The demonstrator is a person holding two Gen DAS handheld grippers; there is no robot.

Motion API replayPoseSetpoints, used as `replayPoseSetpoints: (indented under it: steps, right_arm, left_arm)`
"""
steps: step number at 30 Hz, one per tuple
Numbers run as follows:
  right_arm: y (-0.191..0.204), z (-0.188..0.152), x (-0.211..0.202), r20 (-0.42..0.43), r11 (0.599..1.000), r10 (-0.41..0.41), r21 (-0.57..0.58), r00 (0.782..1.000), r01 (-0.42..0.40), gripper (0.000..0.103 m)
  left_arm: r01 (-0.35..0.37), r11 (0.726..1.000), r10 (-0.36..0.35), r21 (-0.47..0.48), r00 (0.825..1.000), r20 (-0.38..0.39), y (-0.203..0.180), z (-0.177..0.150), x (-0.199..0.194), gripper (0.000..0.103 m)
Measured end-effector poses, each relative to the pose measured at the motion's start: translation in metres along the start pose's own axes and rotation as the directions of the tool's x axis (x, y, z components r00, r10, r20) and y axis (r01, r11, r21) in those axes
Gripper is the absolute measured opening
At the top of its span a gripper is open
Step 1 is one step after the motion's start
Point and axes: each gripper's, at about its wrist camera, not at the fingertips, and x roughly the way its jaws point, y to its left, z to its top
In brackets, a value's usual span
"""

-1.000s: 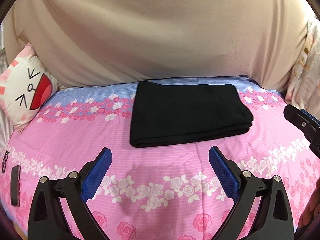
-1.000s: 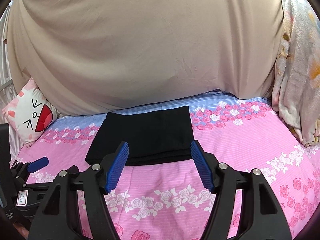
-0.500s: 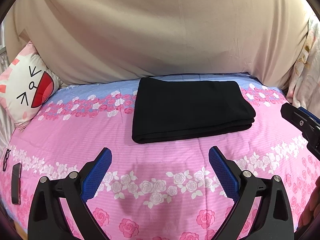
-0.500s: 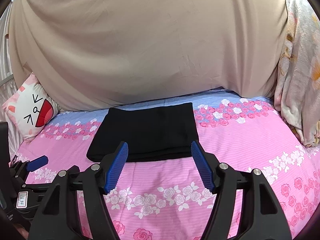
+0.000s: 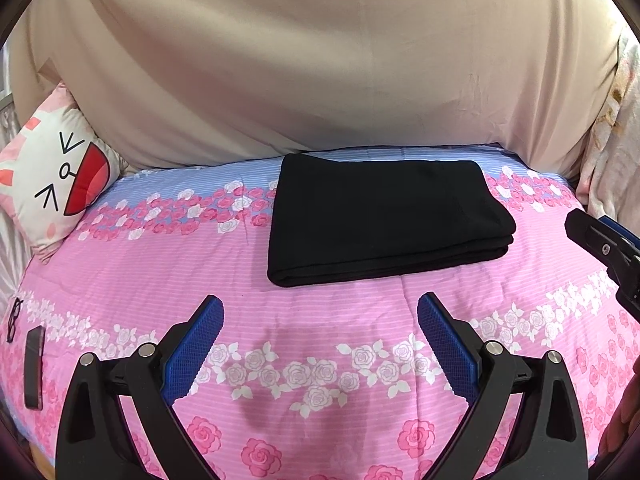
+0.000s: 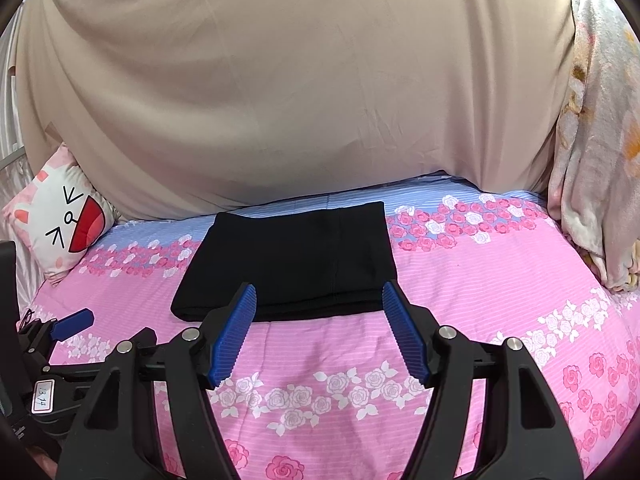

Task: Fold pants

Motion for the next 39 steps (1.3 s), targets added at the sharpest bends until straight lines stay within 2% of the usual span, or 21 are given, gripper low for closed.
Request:
replayPoseSetpoints:
  steps: [31, 39]
  right_arm:
    - [-0.0038, -0.0004, -0.0022, -0.009, 1.0, 0.004, -0.004, 1.0, -0.004, 0.066]
    - [-0.0032, -0.0003, -0.0023, -0.003, 1.0, 0.0, -0.008, 1.0, 0.0, 0.071]
  left_arm:
    - [-0.002, 1.0, 0.002, 0.015, 1.0, 0.008, 0.0022, 0.0002, -0.0017, 0.096]
    - [-0.002, 1.0, 0.002, 0.015, 1.0, 0.011, 0.0029, 0.0, -0.002, 0.096]
